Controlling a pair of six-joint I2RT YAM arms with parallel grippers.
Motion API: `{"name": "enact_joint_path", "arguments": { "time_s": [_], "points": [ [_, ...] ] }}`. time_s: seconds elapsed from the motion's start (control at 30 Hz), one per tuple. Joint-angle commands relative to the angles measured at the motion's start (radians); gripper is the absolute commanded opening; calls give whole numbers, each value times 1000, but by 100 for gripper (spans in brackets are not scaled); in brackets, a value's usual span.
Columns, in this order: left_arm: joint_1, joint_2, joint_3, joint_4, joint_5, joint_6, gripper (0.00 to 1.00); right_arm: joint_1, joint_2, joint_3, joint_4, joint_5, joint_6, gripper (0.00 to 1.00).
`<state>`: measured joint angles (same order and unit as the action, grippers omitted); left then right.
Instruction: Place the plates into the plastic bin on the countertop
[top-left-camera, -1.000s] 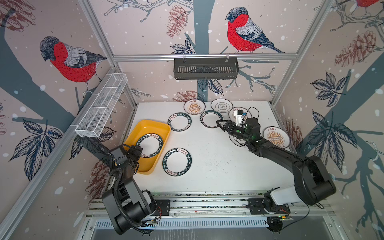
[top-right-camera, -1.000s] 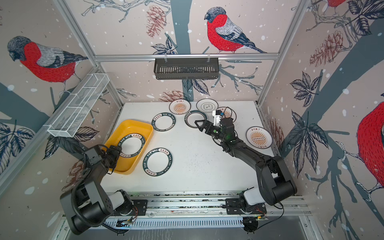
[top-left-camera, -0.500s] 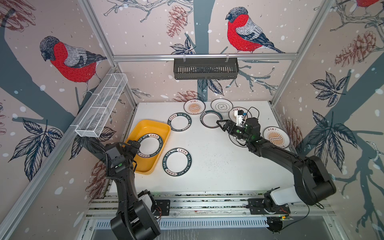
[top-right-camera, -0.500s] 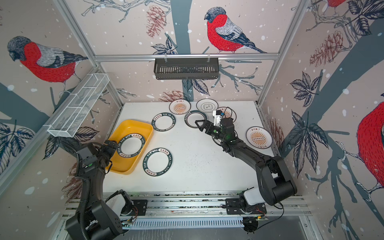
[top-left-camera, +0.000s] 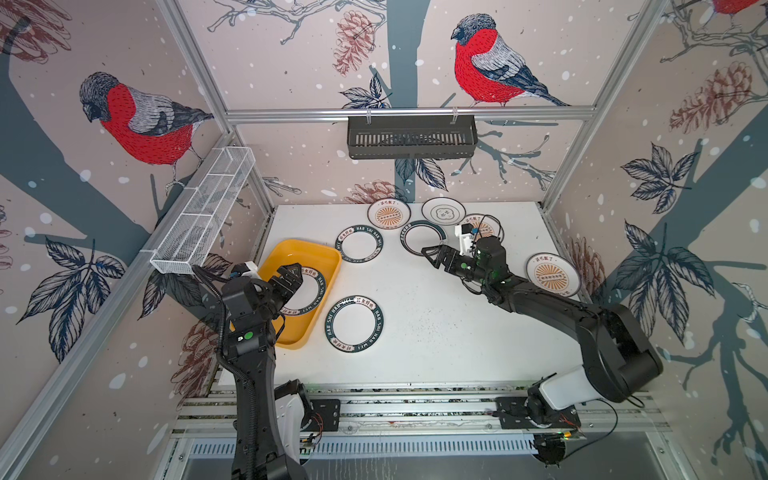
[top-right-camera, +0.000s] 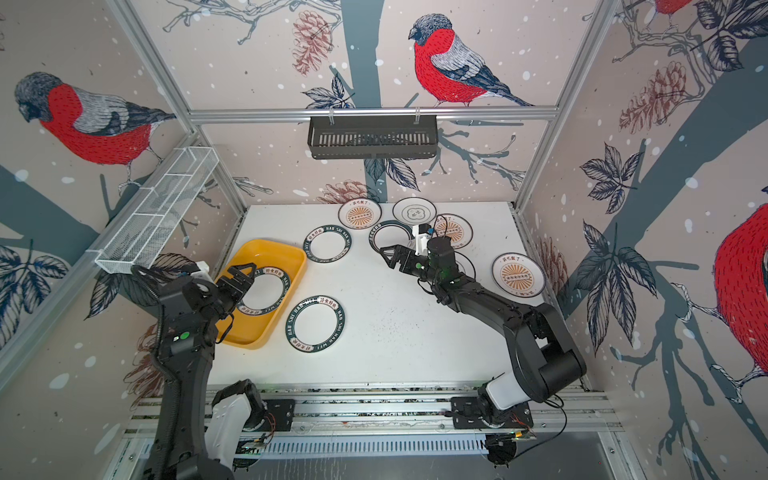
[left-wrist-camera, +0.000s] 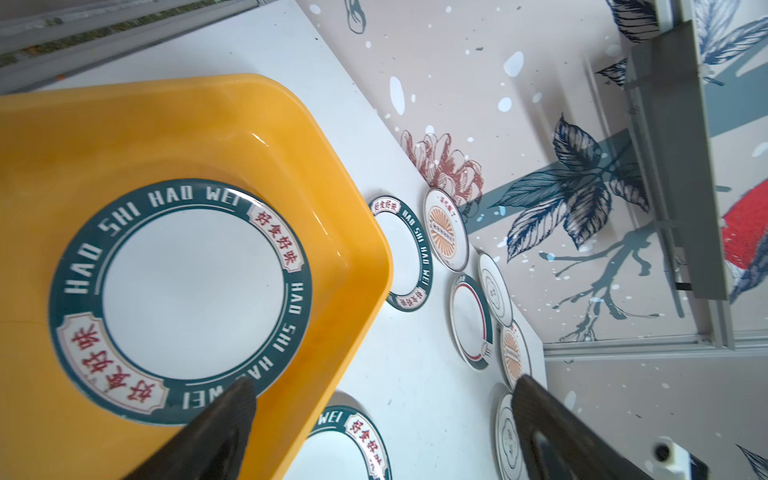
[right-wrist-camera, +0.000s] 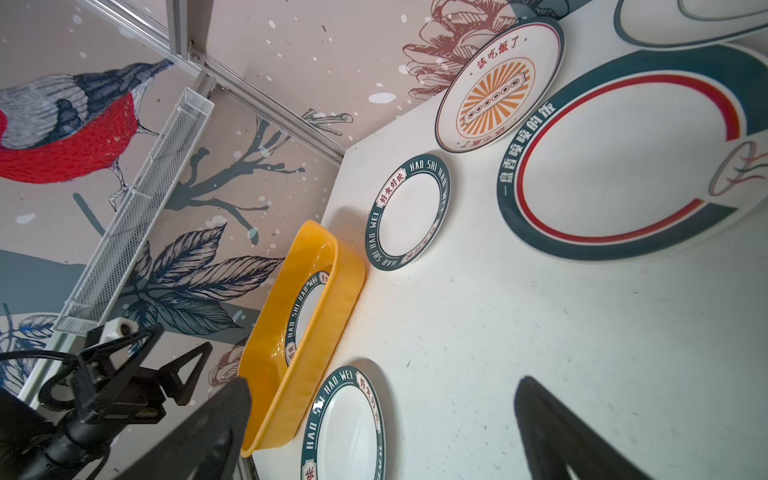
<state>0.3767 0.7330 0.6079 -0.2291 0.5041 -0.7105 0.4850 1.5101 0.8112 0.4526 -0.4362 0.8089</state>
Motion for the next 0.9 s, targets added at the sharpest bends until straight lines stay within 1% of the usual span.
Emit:
{"name": "enact_joint_path", "arguments": {
  "time_s": [0.0,0.1,0.2,0.3,0.4,0.53,0.63,0.73,0.87],
  "points": [
    [-43,-55,-11,0,7,-55,96,15,19,15,-20,16,-41,100],
    [-91,-95,-21,-4,8,-69,96,34,36,24,-23,13,-63,100],
    [-147,-103,-10,-25,3,-57,96,55,55,38,-36,13,-92,100],
    [-233,-101,-4,-20,-17,-42,96,74,78,50,-39,5,-117,100],
    [-344,-75,-2,6,-40,-33,96,92,104,69,-59,-11,-150,100],
    [-528,-21,7,59,-105,-19,96,114,138,87,-90,-32,-215,100],
    [-626,37,8,127,-117,-22,96,124,162,100,-128,-50,-270,100],
    [-677,65,7,180,-138,-35,96,127,195,109,-148,-90,-307,100],
    [-695,59,20,165,-186,-30,96,146,243,117,-164,-154,-342,100]
  ]
}}
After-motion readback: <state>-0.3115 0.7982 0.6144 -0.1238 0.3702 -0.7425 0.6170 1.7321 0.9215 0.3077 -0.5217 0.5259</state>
